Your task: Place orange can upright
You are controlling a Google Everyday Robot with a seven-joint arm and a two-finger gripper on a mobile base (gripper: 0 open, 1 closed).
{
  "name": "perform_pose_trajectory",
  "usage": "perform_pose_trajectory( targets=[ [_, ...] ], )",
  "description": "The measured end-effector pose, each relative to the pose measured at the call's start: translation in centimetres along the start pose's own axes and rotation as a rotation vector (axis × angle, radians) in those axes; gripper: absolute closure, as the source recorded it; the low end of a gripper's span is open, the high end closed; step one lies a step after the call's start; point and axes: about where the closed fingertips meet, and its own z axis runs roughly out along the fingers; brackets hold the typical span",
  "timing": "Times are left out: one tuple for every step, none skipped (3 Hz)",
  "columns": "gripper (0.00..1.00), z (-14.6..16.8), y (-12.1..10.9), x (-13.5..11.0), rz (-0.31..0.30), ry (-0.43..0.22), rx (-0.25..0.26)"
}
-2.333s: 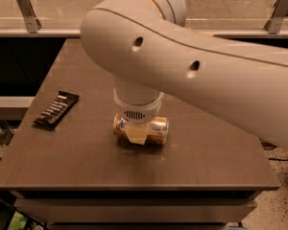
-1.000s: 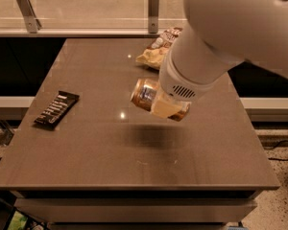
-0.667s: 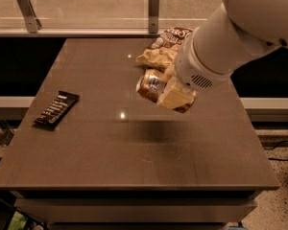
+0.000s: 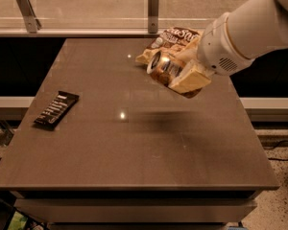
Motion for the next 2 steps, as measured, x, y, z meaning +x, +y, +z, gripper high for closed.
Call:
perform_pose_trajectory(
  targets=[
    [1.0,0.67,-1.14,0.49,0.031,-0.097,-0.01],
    [1.0,0.67,-1.13,0.49,0.031,-0.097,-0.01]
  ],
)
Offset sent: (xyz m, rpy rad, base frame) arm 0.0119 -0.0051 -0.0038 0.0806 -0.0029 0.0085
